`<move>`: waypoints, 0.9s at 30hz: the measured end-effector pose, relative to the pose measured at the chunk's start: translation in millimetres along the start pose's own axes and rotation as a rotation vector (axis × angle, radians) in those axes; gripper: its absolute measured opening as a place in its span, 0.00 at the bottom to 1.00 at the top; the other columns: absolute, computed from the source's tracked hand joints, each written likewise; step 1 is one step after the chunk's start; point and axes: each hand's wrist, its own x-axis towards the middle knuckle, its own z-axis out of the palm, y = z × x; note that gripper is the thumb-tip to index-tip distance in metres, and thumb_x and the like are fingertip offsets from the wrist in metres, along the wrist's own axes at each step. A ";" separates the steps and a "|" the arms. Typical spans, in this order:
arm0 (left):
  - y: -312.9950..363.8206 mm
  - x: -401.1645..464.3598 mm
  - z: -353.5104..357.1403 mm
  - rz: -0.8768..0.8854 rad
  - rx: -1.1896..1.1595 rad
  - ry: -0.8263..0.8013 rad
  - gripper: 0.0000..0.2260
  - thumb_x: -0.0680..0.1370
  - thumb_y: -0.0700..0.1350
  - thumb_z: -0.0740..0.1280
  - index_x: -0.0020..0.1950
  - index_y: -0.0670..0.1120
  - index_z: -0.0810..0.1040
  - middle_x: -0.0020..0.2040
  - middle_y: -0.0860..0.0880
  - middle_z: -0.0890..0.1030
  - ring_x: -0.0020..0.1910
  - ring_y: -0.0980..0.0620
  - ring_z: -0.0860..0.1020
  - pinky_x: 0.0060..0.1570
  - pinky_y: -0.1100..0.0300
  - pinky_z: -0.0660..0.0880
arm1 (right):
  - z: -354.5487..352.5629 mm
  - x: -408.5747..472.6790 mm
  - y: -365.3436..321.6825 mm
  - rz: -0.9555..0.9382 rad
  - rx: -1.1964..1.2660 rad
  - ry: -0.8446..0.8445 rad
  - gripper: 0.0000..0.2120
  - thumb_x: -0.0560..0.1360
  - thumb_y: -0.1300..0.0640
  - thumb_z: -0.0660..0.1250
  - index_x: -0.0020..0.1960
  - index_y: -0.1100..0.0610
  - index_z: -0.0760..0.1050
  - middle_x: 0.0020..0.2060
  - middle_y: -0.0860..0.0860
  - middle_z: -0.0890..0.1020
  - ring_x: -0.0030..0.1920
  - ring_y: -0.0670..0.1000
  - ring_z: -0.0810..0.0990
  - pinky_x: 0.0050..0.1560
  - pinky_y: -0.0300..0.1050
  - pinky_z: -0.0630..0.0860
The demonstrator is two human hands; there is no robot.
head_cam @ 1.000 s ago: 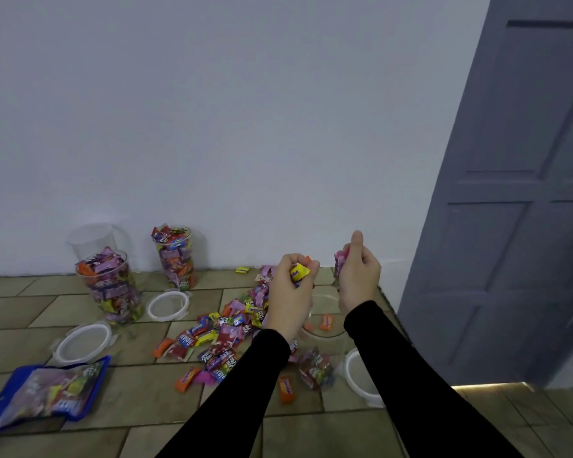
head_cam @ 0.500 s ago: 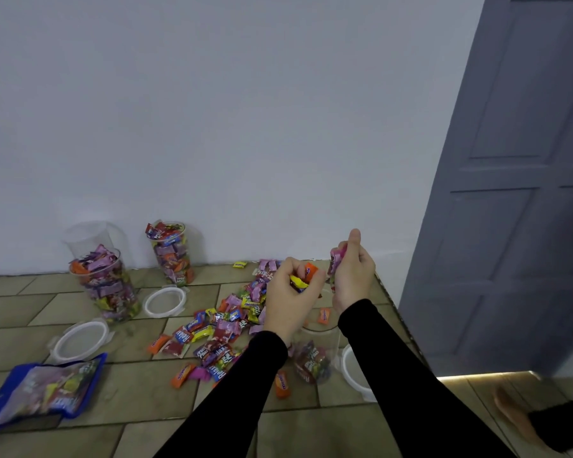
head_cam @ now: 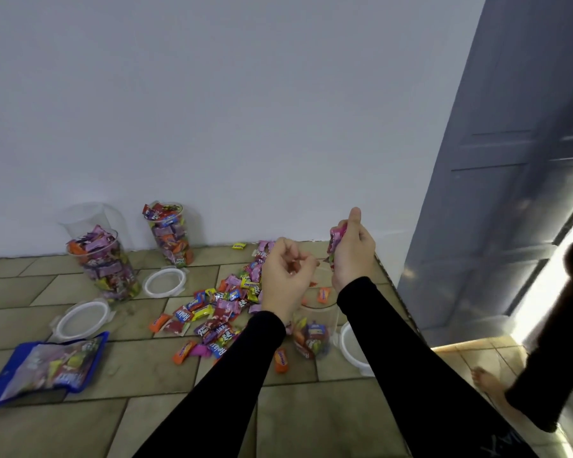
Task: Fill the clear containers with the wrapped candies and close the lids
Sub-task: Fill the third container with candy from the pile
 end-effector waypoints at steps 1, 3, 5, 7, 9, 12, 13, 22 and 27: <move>-1.4 -1.1 -1.3 0.009 -0.014 0.006 0.11 0.68 0.46 0.68 0.39 0.46 0.66 0.34 0.50 0.75 0.37 0.40 0.75 0.41 0.50 0.70 | -0.3 -0.4 -0.1 -0.005 -0.006 -0.005 0.24 0.81 0.45 0.55 0.31 0.56 0.66 0.20 0.45 0.71 0.22 0.48 0.64 0.24 0.37 0.62; -2.6 -7.0 -0.9 0.035 -0.058 0.007 0.11 0.69 0.49 0.67 0.42 0.44 0.69 0.39 0.50 0.79 0.43 0.45 0.78 0.44 0.55 0.73 | -1.2 -1.7 0.1 -0.020 -0.021 -0.010 0.24 0.81 0.45 0.55 0.30 0.56 0.67 0.20 0.45 0.71 0.22 0.47 0.64 0.24 0.37 0.62; -3.2 -15.3 2.2 0.067 -0.091 0.001 0.11 0.72 0.50 0.65 0.46 0.42 0.71 0.45 0.50 0.80 0.44 0.52 0.76 0.46 0.62 0.73 | -2.2 -2.4 0.5 -0.035 -0.024 -0.015 0.24 0.81 0.45 0.55 0.30 0.56 0.67 0.20 0.46 0.72 0.22 0.46 0.64 0.24 0.37 0.62; -6.6 -20.1 5.1 0.072 -0.067 0.025 0.11 0.76 0.49 0.63 0.50 0.41 0.74 0.48 0.50 0.79 0.46 0.56 0.75 0.47 0.65 0.73 | -1.7 -2.1 -0.1 -0.040 -0.024 -0.032 0.24 0.82 0.46 0.56 0.30 0.56 0.67 0.20 0.46 0.72 0.21 0.45 0.64 0.24 0.37 0.62; -15.8 -20.6 5.2 0.021 -0.029 0.062 0.15 0.79 0.51 0.59 0.54 0.40 0.75 0.50 0.49 0.78 0.51 0.56 0.77 0.53 0.62 0.74 | -1.4 -1.7 -0.8 -0.045 -0.023 -0.047 0.24 0.82 0.46 0.56 0.30 0.56 0.67 0.20 0.46 0.72 0.21 0.45 0.64 0.25 0.37 0.62; -31.6 -23.5 1.3 -0.233 -0.066 0.046 0.27 0.74 0.65 0.56 0.55 0.44 0.78 0.51 0.47 0.82 0.53 0.48 0.79 0.58 0.50 0.73 | -1.3 -2.0 0.3 -0.057 -0.041 -0.076 0.24 0.82 0.47 0.55 0.30 0.56 0.68 0.20 0.46 0.71 0.21 0.45 0.65 0.27 0.39 0.63; -34.7 -26.2 0.9 -0.318 -0.095 0.032 0.30 0.74 0.67 0.56 0.54 0.43 0.79 0.50 0.45 0.83 0.51 0.48 0.80 0.56 0.50 0.73 | -0.6 -1.8 1.4 -0.056 -0.050 -0.087 0.24 0.82 0.47 0.55 0.30 0.56 0.68 0.20 0.45 0.71 0.21 0.45 0.65 0.27 0.40 0.63; -44.6 -31.1 -2.1 -0.398 -0.222 0.102 0.34 0.70 0.72 0.55 0.50 0.42 0.81 0.40 0.45 0.82 0.38 0.48 0.77 0.46 0.49 0.72 | -8.9 -2.0 6.1 -0.057 -0.245 -0.286 0.25 0.80 0.43 0.57 0.30 0.57 0.70 0.19 0.46 0.68 0.22 0.47 0.65 0.26 0.39 0.64; -46.5 -30.2 -1.1 -0.414 -0.214 0.114 0.31 0.73 0.69 0.53 0.48 0.45 0.83 0.38 0.46 0.81 0.38 0.48 0.76 0.50 0.42 0.71 | -14.2 -6.9 15.4 -0.059 -0.275 -0.330 0.21 0.79 0.44 0.60 0.35 0.56 0.73 0.24 0.48 0.70 0.25 0.46 0.66 0.26 0.39 0.64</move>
